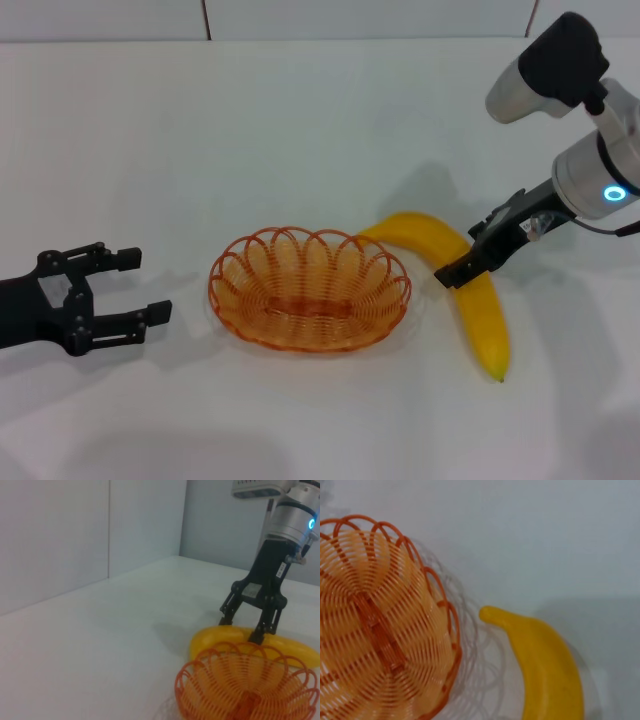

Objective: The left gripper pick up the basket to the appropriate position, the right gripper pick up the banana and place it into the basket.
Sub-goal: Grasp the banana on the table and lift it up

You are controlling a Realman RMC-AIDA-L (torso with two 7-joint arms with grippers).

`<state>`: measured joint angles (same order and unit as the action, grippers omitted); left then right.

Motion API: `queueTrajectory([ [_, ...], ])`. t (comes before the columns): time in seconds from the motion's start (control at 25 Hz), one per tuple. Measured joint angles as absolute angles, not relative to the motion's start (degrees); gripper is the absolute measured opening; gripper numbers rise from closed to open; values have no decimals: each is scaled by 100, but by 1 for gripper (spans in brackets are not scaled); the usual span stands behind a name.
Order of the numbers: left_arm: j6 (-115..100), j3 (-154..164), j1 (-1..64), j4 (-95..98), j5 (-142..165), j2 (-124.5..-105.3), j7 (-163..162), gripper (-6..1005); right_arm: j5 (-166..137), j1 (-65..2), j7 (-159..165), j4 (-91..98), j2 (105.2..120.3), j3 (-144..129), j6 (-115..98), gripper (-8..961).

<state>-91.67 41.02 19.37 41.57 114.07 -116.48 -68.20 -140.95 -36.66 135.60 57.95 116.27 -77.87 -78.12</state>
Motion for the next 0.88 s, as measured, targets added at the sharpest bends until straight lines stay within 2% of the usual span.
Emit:
queueTrajectory([
  [0.48,-9174,4105,1927,4157,11409,-11655,-6820,831,-14054,-3709,13600,5722,11633,-7784,-7825,841],
  [0.68,-9171,4105,1914,4157,11406,-11655,-6820,831,-14042,-3709,13602,5756,11643,-7787,-7844,614],
  [0.88,-9168,4105,1900,4157,11403,-11650,-6820,830,-13931,-3705,13606,5785,11644,-7786,-7824,526],
])
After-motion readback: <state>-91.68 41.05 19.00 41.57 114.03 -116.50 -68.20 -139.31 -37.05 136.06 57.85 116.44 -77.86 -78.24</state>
